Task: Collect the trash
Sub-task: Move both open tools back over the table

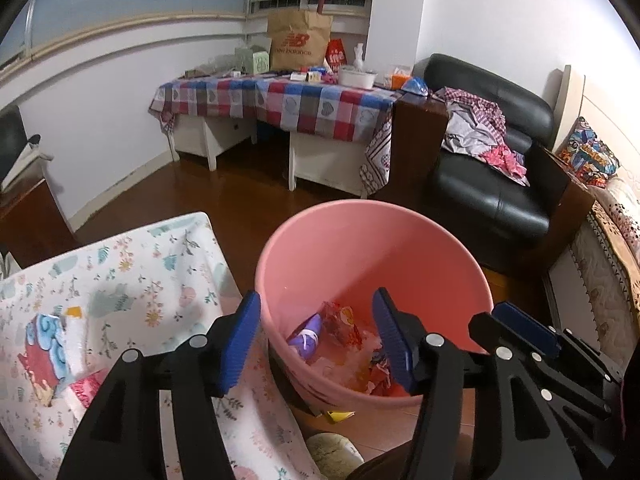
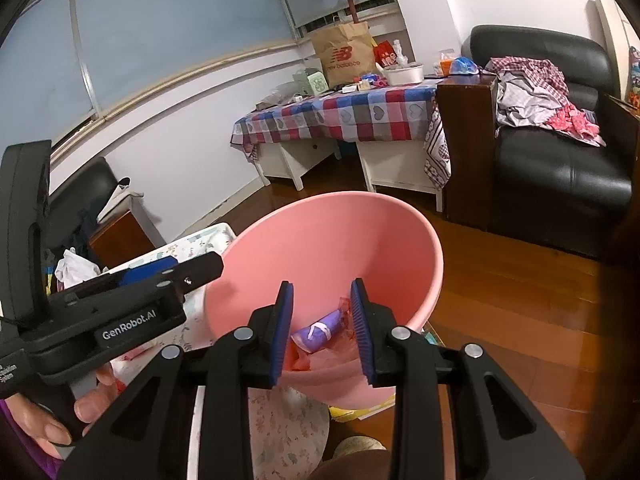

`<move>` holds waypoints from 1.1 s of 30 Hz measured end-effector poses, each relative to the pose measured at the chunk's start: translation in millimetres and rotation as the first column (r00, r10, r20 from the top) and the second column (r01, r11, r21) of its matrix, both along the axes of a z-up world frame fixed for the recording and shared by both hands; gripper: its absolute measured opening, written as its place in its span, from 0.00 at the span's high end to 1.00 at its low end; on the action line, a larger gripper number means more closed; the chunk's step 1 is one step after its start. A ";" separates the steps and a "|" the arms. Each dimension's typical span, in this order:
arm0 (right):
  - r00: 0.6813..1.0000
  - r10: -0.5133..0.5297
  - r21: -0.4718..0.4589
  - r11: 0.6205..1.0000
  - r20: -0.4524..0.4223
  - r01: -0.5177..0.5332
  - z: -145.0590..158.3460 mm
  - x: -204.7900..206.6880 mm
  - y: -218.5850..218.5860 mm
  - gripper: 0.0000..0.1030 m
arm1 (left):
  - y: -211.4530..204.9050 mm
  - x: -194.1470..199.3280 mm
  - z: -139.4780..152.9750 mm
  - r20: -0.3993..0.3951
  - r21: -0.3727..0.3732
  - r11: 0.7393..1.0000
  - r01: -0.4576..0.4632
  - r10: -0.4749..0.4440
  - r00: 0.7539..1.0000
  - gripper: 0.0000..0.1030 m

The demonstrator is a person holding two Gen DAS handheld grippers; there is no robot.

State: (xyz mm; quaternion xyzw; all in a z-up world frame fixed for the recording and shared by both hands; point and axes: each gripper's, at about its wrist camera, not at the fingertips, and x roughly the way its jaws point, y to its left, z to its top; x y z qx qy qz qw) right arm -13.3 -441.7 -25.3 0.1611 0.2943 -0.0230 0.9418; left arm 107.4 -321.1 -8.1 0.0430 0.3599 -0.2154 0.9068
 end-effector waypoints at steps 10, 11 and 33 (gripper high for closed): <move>0.999 0.026 -0.002 1.000 0.022 -0.026 14.0 -18.3 20.4 0.57 | 24.3 -25.2 16.5 0.030 -0.023 1.000 0.013 -0.013 0.999 0.41; 0.999 0.031 -0.003 1.000 0.023 -0.031 15.1 -20.0 23.0 0.57 | 27.4 -27.7 16.9 0.031 -0.023 1.000 0.013 -0.012 0.999 0.41; 0.991 0.127 -0.024 0.992 -0.030 -0.128 13.0 -39.0 92.5 0.57 | 159.0 -74.5 26.4 0.113 -0.029 0.999 -0.024 0.027 0.993 0.41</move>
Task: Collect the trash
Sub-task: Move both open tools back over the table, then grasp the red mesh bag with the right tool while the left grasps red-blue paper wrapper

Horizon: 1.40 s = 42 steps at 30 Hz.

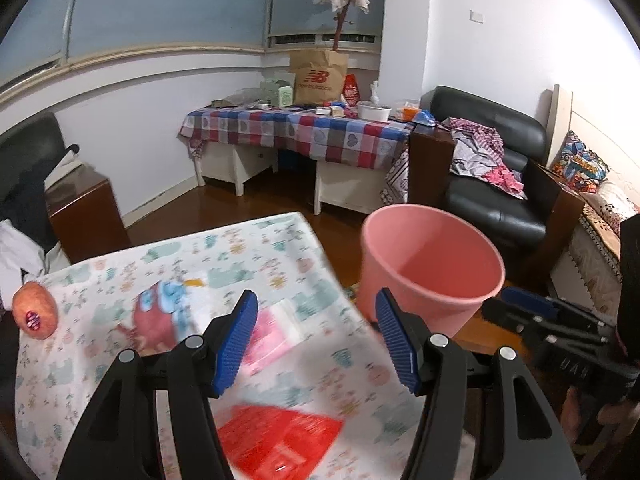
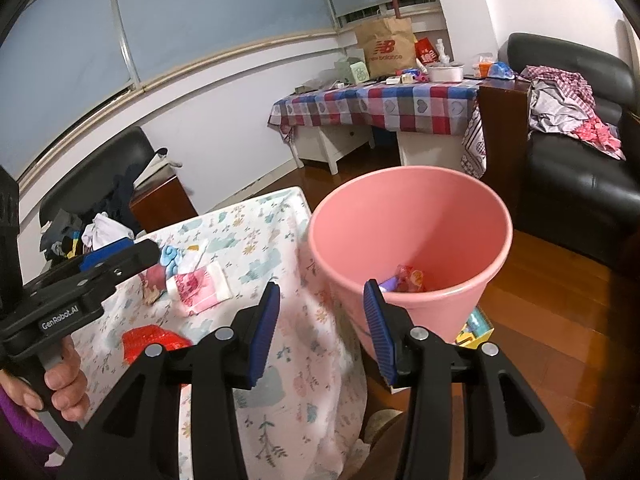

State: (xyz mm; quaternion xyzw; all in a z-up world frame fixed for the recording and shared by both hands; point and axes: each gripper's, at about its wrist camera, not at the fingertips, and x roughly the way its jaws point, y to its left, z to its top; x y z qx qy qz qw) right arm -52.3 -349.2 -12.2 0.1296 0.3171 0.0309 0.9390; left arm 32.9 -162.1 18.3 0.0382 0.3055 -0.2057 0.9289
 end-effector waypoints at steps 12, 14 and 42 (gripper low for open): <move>0.989 0.138 0.028 0.990 -0.050 -0.137 -10.0 11.5 52.0 0.57 | 92.5 0.3 -28.3 -0.048 0.018 0.991 -0.132 0.133 0.990 0.41; 0.982 0.177 0.041 0.984 -0.057 -0.175 -11.5 13.9 62.2 0.57 | 110.1 2.5 -35.9 -0.066 0.021 0.985 -0.169 0.170 0.983 0.41; 0.820 0.512 0.036 0.853 -0.255 -0.521 -66.4 51.7 160.8 0.65 | 151.1 32.0 -64.5 -0.150 0.022 0.972 -0.234 0.235 0.961 0.41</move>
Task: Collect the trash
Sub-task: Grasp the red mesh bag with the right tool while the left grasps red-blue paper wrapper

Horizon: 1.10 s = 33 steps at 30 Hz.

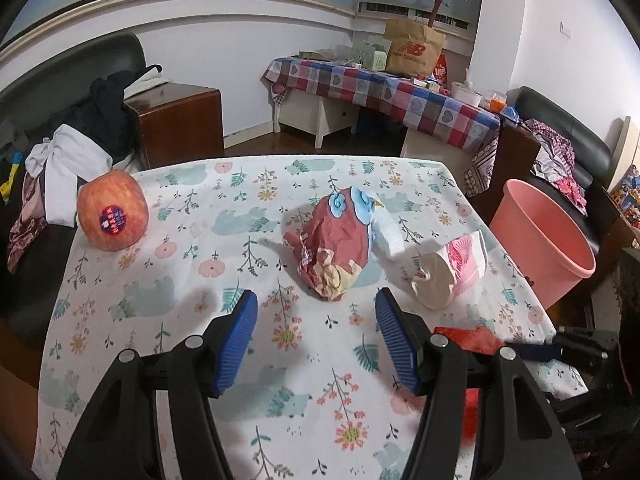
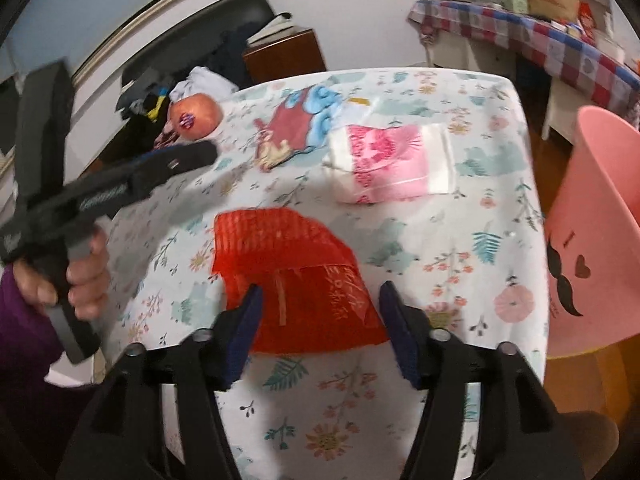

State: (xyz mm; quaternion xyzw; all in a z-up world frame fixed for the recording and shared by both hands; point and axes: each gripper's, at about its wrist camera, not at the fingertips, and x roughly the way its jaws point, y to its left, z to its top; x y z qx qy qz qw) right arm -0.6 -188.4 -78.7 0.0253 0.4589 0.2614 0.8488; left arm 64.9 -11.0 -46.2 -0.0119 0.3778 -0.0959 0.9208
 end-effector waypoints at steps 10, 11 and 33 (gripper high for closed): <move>0.999 0.013 0.061 0.998 0.032 -0.015 5.8 -12.0 -2.3 0.83 | -11.6 43.4 -10.2 -0.019 0.012 1.000 0.028 -0.028 0.999 0.41; 0.999 0.012 0.067 0.998 0.034 -0.014 6.6 -13.5 -3.2 0.83 | -13.4 47.1 -12.0 -0.023 0.015 0.999 0.032 -0.031 0.999 0.41; 0.997 -0.040 0.085 0.996 0.070 0.034 19.4 -26.4 -19.2 0.84 | -7.3 43.9 -8.3 0.000 -0.020 1.000 -0.020 0.020 1.000 0.79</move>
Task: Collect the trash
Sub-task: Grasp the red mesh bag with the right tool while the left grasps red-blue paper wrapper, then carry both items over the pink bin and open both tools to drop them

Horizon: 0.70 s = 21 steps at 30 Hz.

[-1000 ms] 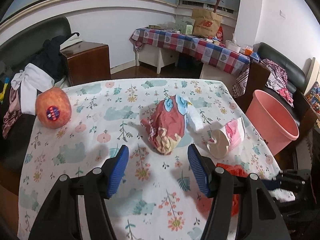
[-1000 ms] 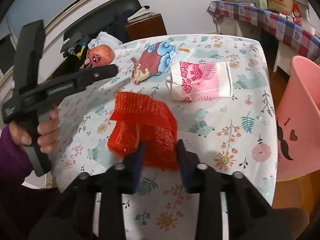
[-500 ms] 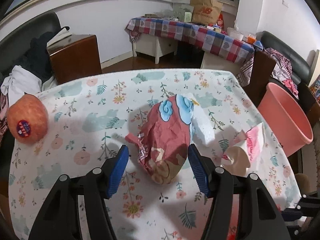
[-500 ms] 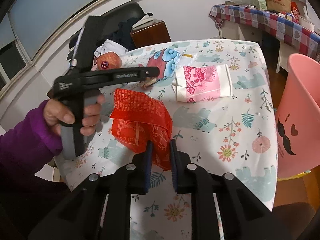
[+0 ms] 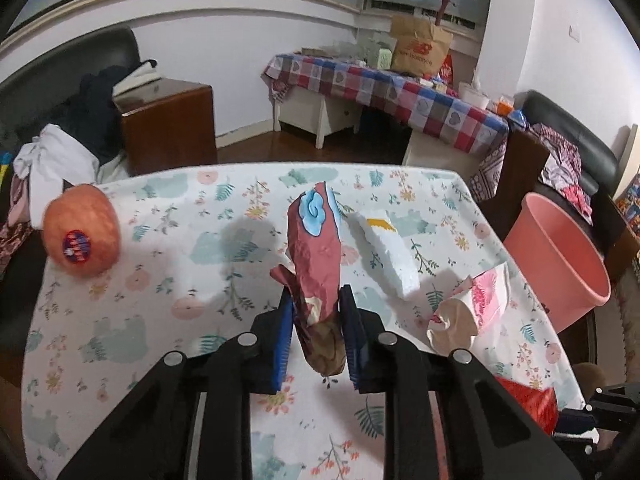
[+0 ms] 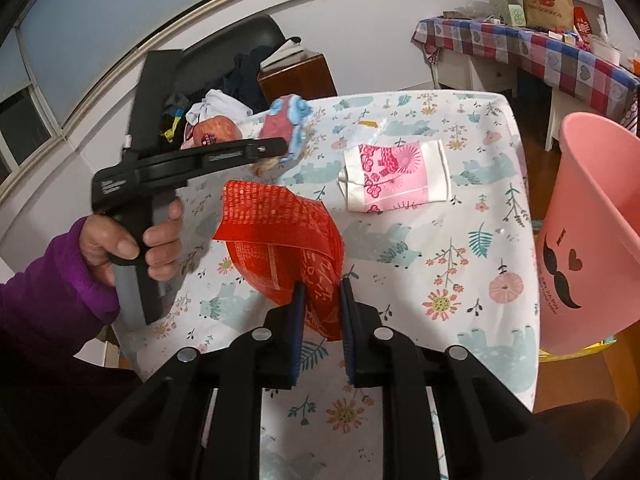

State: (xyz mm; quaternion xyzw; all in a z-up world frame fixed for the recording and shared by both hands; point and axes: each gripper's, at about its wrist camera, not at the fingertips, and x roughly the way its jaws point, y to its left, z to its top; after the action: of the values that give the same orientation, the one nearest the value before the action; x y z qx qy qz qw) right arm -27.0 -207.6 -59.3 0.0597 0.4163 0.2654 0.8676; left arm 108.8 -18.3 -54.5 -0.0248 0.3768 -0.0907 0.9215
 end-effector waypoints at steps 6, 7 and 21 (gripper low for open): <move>0.999 -0.039 0.011 0.999 0.034 0.039 9.7 -5.0 -9.8 0.84 | 0.7 -22.7 17.7 0.043 0.010 1.000 0.008 -0.009 0.999 0.79; 0.998 -0.045 0.012 0.999 0.038 0.044 10.7 -5.8 -10.9 0.84 | -0.1 -25.5 19.6 0.049 0.011 1.000 0.012 -0.012 0.999 0.79; 0.970 -0.202 0.020 0.979 0.136 0.202 30.1 -14.5 -47.3 0.84 | -34.1 -52.0 56.1 0.129 0.001 0.996 0.084 -0.083 0.988 0.79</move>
State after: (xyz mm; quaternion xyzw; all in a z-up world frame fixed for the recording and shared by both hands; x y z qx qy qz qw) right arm -41.5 -254.9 -29.2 0.0858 0.3465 0.1804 0.9165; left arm 56.8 -52.5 1.6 -0.0050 0.3172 -0.1315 0.9392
